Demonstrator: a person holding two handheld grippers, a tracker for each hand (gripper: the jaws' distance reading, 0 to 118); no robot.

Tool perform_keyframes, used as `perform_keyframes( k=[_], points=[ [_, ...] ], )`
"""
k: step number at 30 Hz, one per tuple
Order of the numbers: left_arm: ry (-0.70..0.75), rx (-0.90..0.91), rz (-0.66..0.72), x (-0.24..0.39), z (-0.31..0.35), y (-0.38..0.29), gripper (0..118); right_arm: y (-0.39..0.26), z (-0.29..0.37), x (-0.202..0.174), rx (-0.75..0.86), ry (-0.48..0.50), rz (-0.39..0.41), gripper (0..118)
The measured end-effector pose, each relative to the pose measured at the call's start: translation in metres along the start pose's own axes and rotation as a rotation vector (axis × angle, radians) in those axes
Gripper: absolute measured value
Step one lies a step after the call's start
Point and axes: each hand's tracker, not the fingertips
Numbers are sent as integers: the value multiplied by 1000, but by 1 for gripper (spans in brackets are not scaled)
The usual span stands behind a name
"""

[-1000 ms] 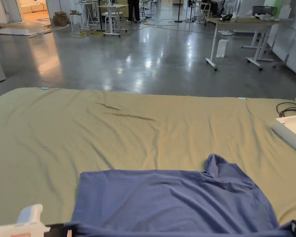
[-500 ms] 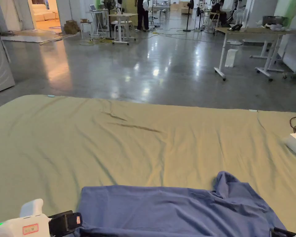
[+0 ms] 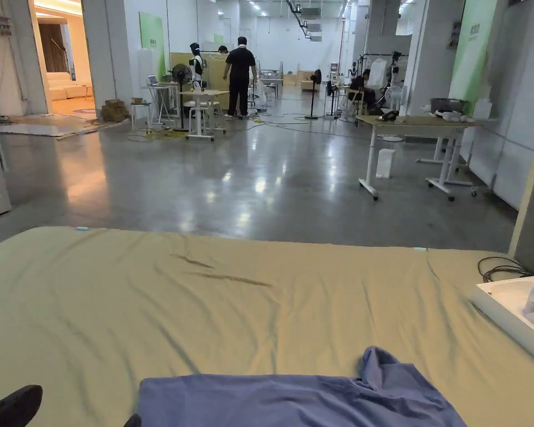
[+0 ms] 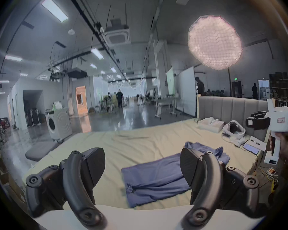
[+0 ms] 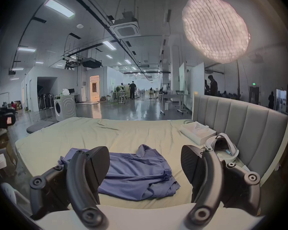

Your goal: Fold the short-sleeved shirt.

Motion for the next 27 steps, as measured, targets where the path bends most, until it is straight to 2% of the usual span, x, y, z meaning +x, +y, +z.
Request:
perform_keyframes(
  k=[3,4,5,6,7,8,9,12,22,25,27],
  points=[
    [-24,20,-41,16,13,4,76,2,12,-18,-3,48,38,85],
    [-28,21,-57,20,15,5,54,2,16,-23,2,63,45,73],
    [-22,22,-62,24,17,7,27,2,20,-28,11,72,49,58],
    [-19,21,-69,27,18,7,10,-1,19,-25,11,76,51,33],
    [-18,34,-58,27,21,5,8,-1,20,-28,11,83,49,16],
    [-34,58,-43,27,24,4,2,-1,21,-31,12,86,46,4],
    [-37,57,-33,26,27,5,1,-2,22,-32,20,89,36,0],
    [-33,52,-17,25,29,7,1,-2,20,-28,13,112,2,0],
    [-33,-32,71,3,9,-6,1,-7,13,-20,-12,107,-13,0],
    [-32,-88,146,-10,-8,-17,1,-16,6,-17,-30,112,-13,0],
    [-4,-117,172,-19,-25,-29,8,-22,2,-18,-50,108,-13,0]
  ],
)
